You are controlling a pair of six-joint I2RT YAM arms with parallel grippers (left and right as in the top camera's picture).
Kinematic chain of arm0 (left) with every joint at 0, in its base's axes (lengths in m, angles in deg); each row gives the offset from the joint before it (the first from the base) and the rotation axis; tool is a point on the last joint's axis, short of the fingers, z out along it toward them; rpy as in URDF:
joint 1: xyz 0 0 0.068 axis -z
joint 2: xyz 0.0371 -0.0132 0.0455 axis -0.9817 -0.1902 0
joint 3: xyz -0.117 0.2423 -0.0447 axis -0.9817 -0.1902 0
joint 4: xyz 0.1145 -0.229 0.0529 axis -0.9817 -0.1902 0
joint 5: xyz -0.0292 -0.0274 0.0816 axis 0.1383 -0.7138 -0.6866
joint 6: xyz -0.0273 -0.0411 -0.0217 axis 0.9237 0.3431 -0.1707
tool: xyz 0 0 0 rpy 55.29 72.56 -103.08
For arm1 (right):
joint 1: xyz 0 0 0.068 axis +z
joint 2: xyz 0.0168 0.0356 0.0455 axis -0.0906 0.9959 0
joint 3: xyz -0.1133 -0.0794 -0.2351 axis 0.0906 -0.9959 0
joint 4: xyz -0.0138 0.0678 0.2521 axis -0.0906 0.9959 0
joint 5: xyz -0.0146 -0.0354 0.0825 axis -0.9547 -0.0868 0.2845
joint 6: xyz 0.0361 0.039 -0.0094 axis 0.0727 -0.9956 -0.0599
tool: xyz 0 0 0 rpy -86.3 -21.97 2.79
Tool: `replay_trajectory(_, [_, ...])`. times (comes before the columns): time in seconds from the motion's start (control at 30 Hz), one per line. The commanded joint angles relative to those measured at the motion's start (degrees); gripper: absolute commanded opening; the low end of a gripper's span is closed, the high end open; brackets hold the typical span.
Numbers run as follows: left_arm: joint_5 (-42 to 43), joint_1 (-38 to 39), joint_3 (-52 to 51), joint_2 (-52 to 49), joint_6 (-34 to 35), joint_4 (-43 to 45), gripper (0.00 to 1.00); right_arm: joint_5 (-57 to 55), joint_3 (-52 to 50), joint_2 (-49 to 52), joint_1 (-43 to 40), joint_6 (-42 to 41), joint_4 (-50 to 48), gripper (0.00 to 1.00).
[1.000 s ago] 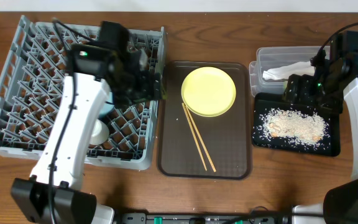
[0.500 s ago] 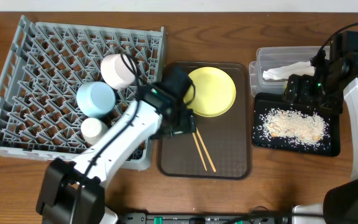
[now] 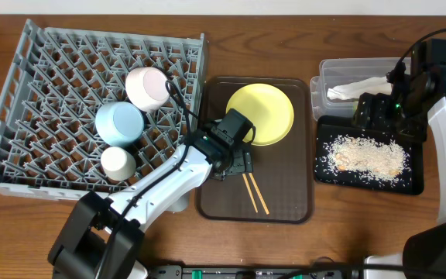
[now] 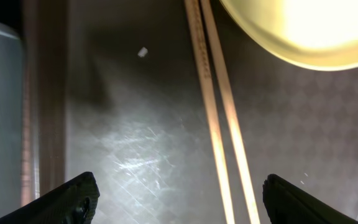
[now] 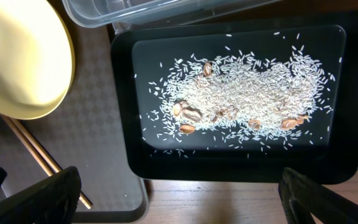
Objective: Sort waste into correct bins and load items into the dishwasher
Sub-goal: 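Grasp one wooden chopstick with the left gripper and lift it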
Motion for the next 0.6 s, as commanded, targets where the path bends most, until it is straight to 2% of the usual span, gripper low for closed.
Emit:
replay_trajectory(0.0, [-4.6,0.5,-0.3,-0.2,1.0,0.0,0.87,-0.1,0.1,-1.2,-0.1,-0.2,0.1,0.99])
replay_trajectory(0.3, [-6.1,1.7,-0.3,-1.2,1.8,0.2,0.87,-0.1,0.1,-1.2,-0.2,-0.2,0.1,0.99])
replay_trajectory(0.57, [-6.0,1.8,-0.3,-6.7,2.7,1.6,0.87,-0.1,0.1,-1.2,-0.1,-0.2,0.1,0.99])
